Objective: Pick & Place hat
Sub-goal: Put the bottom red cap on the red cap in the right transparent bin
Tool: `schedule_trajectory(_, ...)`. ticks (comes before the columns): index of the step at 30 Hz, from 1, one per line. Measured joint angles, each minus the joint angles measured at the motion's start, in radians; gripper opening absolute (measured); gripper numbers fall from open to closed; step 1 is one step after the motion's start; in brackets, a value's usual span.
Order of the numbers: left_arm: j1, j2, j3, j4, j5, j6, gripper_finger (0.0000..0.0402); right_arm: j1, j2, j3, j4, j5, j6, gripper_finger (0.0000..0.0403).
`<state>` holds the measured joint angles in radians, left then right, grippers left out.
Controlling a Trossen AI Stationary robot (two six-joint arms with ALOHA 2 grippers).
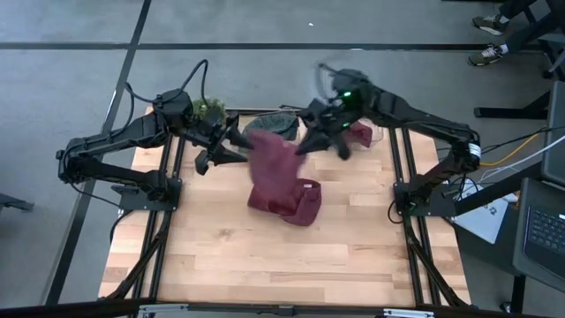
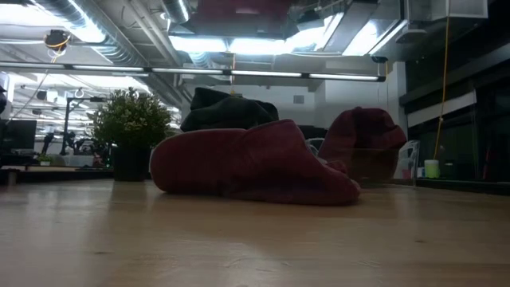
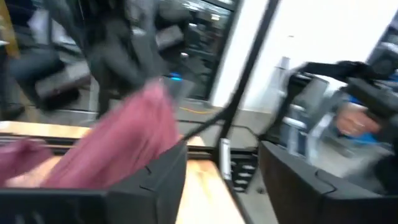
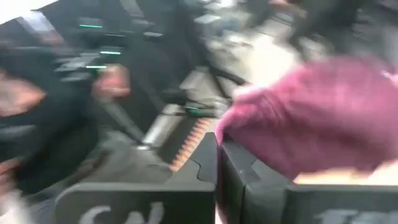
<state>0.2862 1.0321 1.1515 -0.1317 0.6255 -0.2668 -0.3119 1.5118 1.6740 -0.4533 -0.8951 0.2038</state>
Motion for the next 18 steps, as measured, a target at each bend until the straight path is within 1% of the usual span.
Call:
schedule_trajectory(2,0.004,0.000,0.000,0.001,-0.065,0.000,0.0209,0.000,0.007,-0.004,-0.033,0.114,0.005,0.0002)
schedule_trajectory(4,0.005,0.003,0.000,0.001,-0.138,0.009,0.0225,0.000,0.002,-0.004,-0.025,0.215,0.030,0.0002)
schedule_trajectory(7,0.005,0.006,0.000,-0.004,-0.237,0.040,0.0243,0.000,-0.005,0.002,-0.012,0.392,0.109,0.0002)
schedule_trajectory(9,0.002,0.011,0.000,0.000,-0.298,0.062,0.0250,0.000,0.000,0.001,-0.007,0.481,0.149,0.0002)
schedule_trajectory(11,-0.004,0.020,0.000,-0.003,-0.359,0.079,0.0256,0.000,0.004,-0.003,0.015,0.536,0.163,0.0002)
schedule_trajectory(14,-0.022,0.048,0.000,0.003,-0.454,0.117,0.0258,0.000,0.000,-0.001,0.078,0.579,0.187,0.0002)
schedule_trajectory(18,-0.049,0.103,0.000,0.001,-0.607,0.135,0.0258,0.000,0.000,-0.001,0.129,0.589,0.189,0.0002)
